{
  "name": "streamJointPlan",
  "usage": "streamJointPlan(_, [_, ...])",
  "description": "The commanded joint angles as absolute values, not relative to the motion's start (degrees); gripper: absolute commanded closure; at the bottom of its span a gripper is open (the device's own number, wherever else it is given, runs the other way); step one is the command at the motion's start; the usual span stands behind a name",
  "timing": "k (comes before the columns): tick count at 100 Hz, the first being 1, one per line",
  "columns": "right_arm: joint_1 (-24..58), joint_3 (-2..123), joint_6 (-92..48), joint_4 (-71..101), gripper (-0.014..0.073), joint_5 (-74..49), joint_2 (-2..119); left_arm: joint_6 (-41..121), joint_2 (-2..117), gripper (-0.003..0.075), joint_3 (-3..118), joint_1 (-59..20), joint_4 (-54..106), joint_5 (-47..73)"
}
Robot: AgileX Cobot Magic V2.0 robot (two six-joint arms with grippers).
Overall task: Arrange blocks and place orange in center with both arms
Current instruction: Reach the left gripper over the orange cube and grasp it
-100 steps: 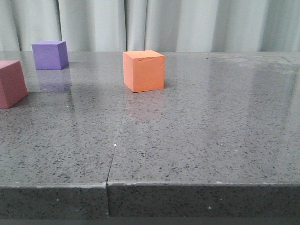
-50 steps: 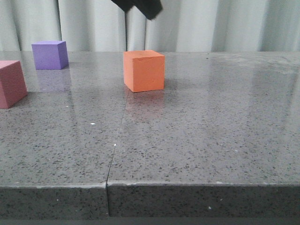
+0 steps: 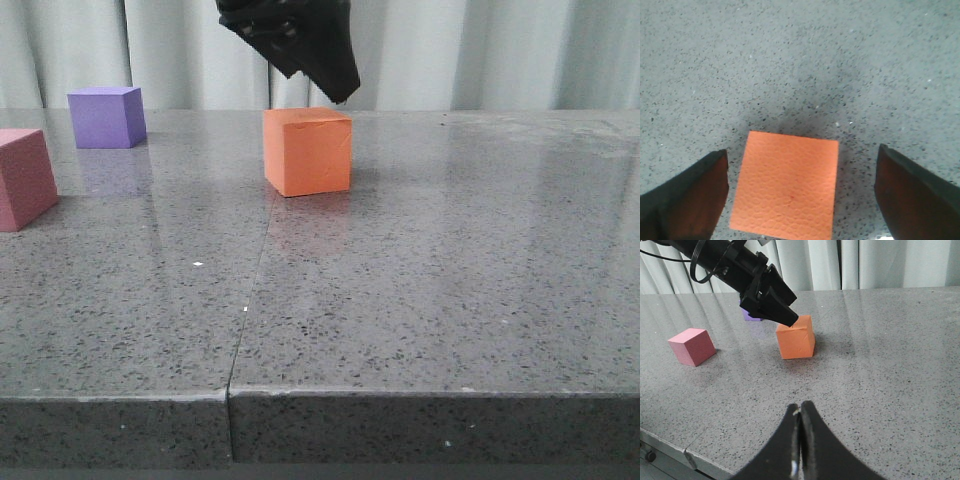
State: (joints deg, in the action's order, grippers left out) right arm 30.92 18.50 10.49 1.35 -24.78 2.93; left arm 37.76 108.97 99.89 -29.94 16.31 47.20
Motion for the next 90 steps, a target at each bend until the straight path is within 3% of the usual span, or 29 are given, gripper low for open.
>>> streamJointPlan(1, [30.6, 19.8, 10.4, 1.5, 0.0630, -20.3, 3.5, 37.8, 106.5, 0.0153, 101.9, -30.2, 16.8, 44.1])
streamJointPlan(90, [30.6, 19.8, 10.4, 1.5, 0.0630, -20.3, 3.5, 37.8, 111.4, 0.0156, 101.9, -27.9, 17.5, 48.6])
